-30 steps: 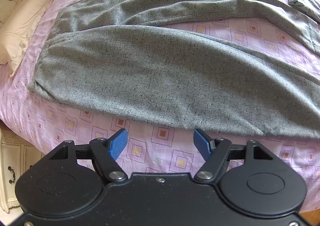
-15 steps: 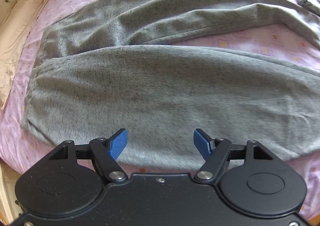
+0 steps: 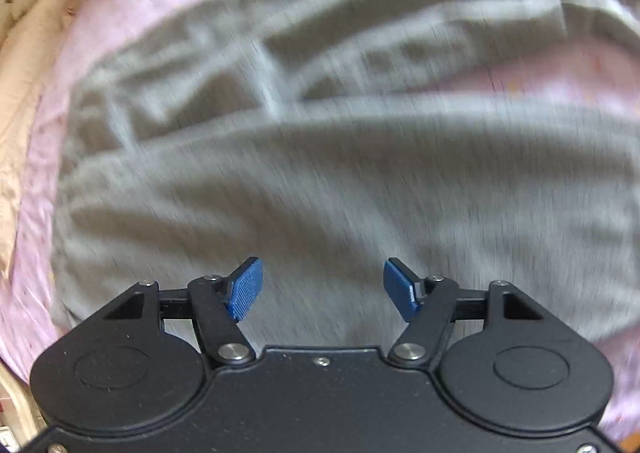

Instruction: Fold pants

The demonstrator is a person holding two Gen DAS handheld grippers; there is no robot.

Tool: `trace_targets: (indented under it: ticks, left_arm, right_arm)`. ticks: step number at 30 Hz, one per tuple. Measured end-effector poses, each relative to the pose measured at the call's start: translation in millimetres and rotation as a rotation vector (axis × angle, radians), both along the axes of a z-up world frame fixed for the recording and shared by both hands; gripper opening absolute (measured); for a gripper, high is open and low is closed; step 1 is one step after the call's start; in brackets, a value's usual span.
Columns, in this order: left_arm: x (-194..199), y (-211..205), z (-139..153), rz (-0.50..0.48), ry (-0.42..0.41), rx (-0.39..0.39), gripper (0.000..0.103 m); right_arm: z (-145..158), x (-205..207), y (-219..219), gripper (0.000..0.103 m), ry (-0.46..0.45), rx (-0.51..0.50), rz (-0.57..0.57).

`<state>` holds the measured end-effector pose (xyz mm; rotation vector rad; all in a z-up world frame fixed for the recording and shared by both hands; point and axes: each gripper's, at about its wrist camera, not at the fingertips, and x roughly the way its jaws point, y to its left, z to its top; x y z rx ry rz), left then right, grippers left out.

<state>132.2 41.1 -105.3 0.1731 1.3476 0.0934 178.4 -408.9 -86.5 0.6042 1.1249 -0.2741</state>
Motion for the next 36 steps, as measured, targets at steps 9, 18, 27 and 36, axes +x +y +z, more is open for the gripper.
trace_targets:
  ticks: [9, 18, 27, 36]
  left_arm:
    - [49, 17, 64, 0.058, -0.171, 0.002, 0.071]
    - [74, 39, 60, 0.086, -0.157, 0.033, 0.072]
    - [105, 50, 44, 0.123, -0.136, 0.037, 0.072]
    - [124, 53, 27, 0.167, -0.113, 0.029, 0.072]
  right_arm:
    - [-34, 40, -26, 0.03, -0.014, 0.092, -0.313]
    - [-60, 60, -20, 0.008, 0.016, 0.121, -0.339]
    - [-58, 54, -43, 0.009, 0.114, -0.064, -0.165]
    - [-10, 103, -4, 0.034, -0.028, -0.176, 0.061]
